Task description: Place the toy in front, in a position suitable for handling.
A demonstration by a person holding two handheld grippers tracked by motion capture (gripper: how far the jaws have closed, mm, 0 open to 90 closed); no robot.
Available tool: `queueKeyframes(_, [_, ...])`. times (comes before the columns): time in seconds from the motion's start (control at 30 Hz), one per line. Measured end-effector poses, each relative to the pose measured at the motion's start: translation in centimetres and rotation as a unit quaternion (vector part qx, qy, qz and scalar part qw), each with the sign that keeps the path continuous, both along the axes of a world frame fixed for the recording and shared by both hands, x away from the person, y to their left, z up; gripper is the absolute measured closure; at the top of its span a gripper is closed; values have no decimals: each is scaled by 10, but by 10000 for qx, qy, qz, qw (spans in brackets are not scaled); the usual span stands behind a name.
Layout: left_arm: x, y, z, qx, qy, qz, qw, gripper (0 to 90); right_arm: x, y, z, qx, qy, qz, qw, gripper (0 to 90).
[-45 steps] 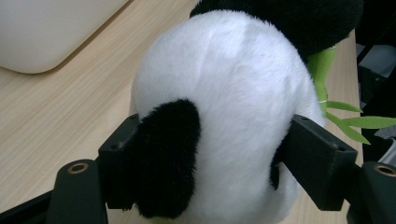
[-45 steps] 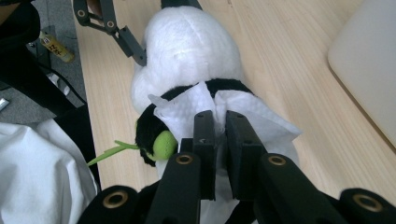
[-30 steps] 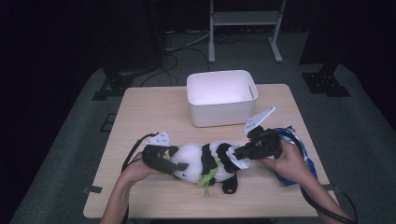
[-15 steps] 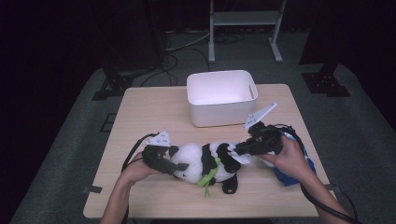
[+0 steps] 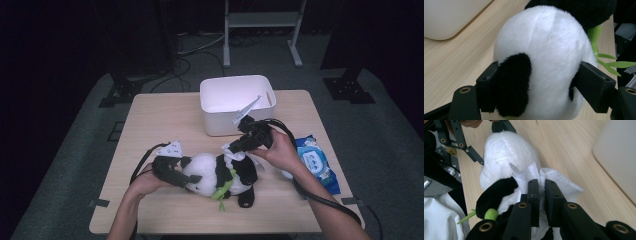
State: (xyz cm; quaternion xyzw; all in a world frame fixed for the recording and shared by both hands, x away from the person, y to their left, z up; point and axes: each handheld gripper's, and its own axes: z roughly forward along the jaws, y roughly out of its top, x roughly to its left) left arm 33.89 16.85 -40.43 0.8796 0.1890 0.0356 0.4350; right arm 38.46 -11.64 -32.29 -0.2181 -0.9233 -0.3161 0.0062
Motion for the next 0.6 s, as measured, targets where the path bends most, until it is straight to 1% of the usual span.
queueKeyframes(0.1, [0, -1, 1, 23, 9, -19, 10000, 231, -2, 0, -5, 47, 70, -1, 10000, 824])
queueKeyframes(0.17, [0, -2, 3, 48, 29, -40, 10000, 211, -5, -3, -6, 71, 74, -2, 9999, 825])
queueKeyframes(0.27, [0, -1, 7, -82, 234, 34, 9997, 186, -9, -5, -8, 99, 102, 39, 9999, 825])
queueKeyframes(0.3, [1, 0, 8, -72, 248, 9, 9997, 185, -11, -5, -8, 121, 120, 60, 9998, 826])
queueKeyframes(0.37, [0, 0, 8, -142, 314, 18, 9994, 169, -14, -5, -9, 120, 77, 102, 9998, 826])
queueKeyframes(0.47, [1, 1, 10, -237, 486, -18, 9985, 143, -20, -5, -10, 136, 91, 125, 9998, 825])
queueKeyframes(0.53, [1, 2, 11, -317, 527, -4, 9981, 141, -23, -5, -10, 154, 84, 146, 9997, 825])
queueKeyframes(0.6, [0, 2, 13, -370, 526, -43, 9979, 141, -26, -6, -11, 166, 86, 191, 9996, 826])
